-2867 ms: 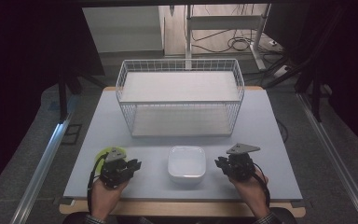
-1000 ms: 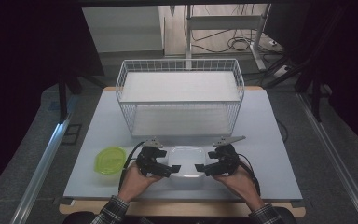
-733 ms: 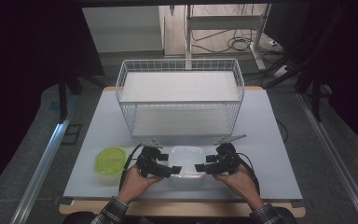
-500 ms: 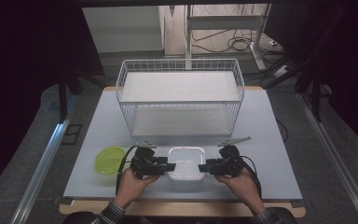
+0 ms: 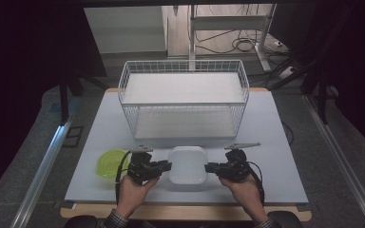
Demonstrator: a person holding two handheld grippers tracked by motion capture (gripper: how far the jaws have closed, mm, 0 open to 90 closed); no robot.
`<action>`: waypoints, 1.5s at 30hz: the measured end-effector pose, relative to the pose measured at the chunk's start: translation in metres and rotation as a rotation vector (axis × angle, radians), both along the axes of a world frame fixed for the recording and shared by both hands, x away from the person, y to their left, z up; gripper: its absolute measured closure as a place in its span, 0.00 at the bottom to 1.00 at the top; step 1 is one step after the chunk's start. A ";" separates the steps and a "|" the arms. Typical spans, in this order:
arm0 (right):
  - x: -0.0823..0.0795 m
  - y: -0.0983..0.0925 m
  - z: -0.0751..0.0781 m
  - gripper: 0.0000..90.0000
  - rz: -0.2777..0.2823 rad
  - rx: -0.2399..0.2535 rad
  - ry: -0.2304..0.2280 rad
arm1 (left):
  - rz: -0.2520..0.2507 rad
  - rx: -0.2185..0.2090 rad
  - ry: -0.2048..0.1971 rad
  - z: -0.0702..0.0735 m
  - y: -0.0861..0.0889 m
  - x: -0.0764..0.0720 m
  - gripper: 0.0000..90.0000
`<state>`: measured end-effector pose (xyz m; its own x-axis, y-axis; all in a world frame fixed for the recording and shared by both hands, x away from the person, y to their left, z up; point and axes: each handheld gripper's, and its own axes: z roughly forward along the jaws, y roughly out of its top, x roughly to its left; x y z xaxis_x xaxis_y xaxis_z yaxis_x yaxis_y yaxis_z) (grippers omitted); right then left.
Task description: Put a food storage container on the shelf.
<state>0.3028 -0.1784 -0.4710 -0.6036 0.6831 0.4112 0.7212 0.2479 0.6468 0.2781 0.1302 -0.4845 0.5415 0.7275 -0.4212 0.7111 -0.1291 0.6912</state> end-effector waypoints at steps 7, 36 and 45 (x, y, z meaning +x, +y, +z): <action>-0.003 0.005 0.000 0.89 -0.005 -0.016 -0.083 | 0.021 0.010 -0.020 0.000 0.000 -0.001 0.86; 0.023 0.003 0.086 0.88 -0.015 0.028 -0.297 | 0.038 0.026 -0.221 0.093 -0.002 0.026 0.86; 0.036 0.007 0.115 0.88 -0.019 0.039 -0.346 | 0.052 0.034 -0.266 0.124 0.001 0.038 0.86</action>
<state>0.3389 -0.1711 -0.3563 -0.6988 0.6836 0.2104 0.4619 0.2067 0.8625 0.3162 0.1316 -0.3603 0.5915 0.7685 -0.2441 0.5112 -0.1233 0.8506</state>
